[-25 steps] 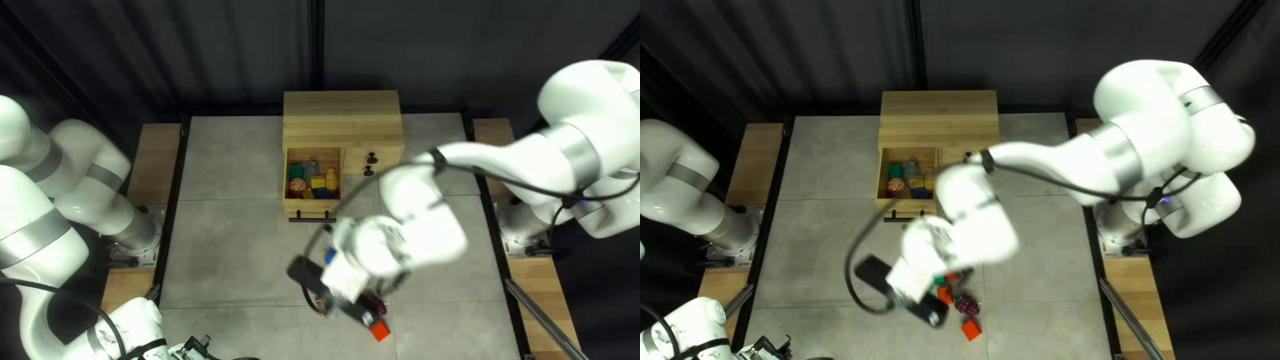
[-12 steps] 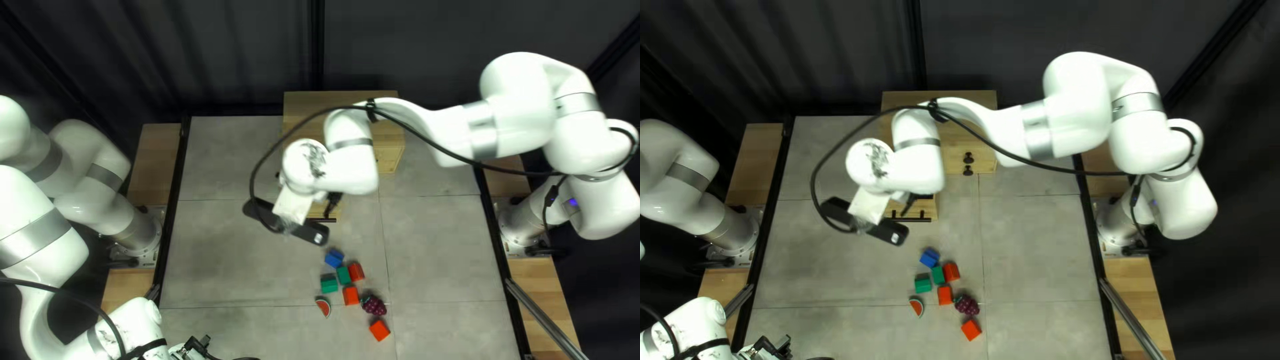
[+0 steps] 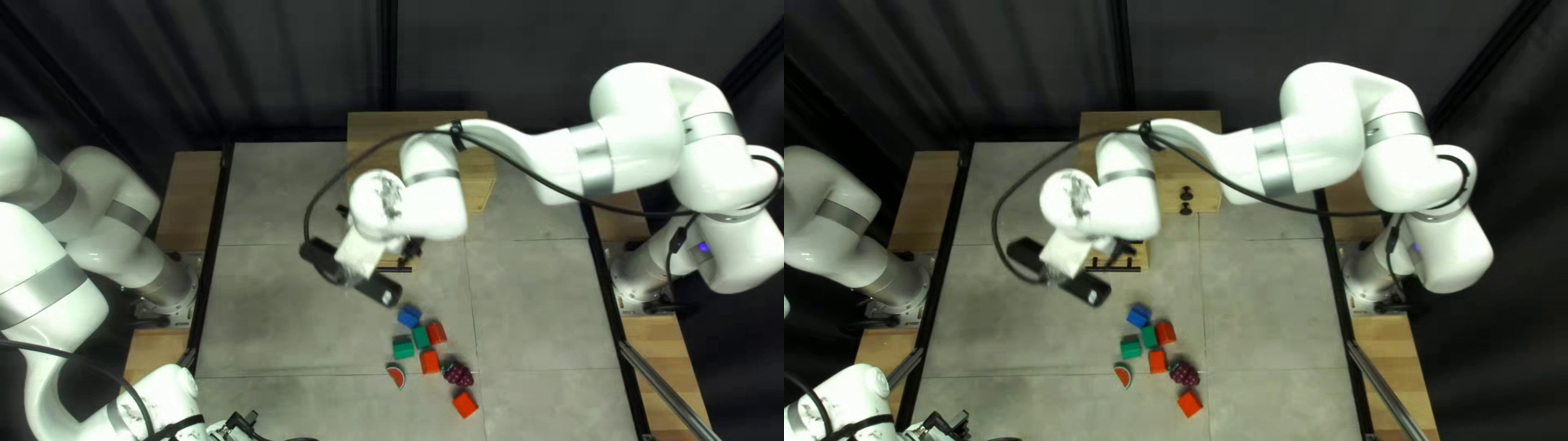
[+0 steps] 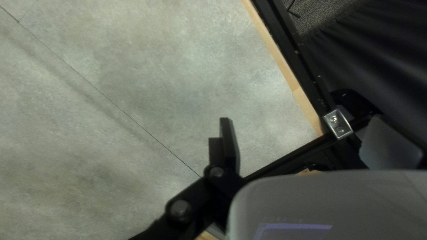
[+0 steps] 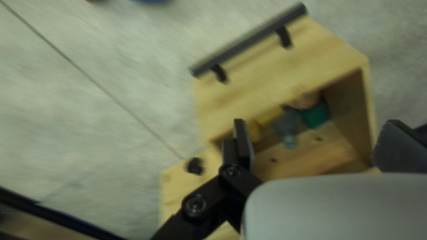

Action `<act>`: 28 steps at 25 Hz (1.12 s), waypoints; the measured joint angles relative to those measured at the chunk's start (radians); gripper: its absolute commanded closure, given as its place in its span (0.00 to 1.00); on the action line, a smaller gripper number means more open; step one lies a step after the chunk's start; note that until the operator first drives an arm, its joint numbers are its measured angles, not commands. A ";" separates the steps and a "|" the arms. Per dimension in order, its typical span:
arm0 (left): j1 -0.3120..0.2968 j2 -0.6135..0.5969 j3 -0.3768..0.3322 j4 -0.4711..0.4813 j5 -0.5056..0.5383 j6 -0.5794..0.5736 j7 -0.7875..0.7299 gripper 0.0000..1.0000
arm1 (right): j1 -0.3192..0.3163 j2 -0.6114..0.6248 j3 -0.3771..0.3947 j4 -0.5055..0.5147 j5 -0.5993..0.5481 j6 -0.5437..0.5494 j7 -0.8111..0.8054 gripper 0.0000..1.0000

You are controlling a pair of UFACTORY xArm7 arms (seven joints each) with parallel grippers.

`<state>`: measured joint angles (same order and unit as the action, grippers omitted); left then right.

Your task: Open drawers and place objects into drawer and close

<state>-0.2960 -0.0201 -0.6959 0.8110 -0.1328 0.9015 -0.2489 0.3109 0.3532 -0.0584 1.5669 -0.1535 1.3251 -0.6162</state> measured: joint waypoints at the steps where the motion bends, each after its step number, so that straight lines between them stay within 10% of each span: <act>1: 0.000 0.000 0.000 0.000 0.000 0.000 0.000 0.00 | 0.026 -0.011 0.016 -0.017 0.019 0.012 0.058 0.00; 13: 0.000 0.000 0.000 0.000 0.000 0.000 0.000 0.00 | 0.232 -0.089 0.225 -0.144 0.088 0.053 -0.009 0.00; 28: 0.000 0.000 0.000 0.000 0.000 0.000 0.000 0.00 | 0.239 0.064 0.303 -0.075 0.058 -0.002 -0.388 0.00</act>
<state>-0.2960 -0.0201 -0.6959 0.8110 -0.1328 0.9015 -0.2489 0.5501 0.4177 0.2450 1.4920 -0.0953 1.3227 -1.0039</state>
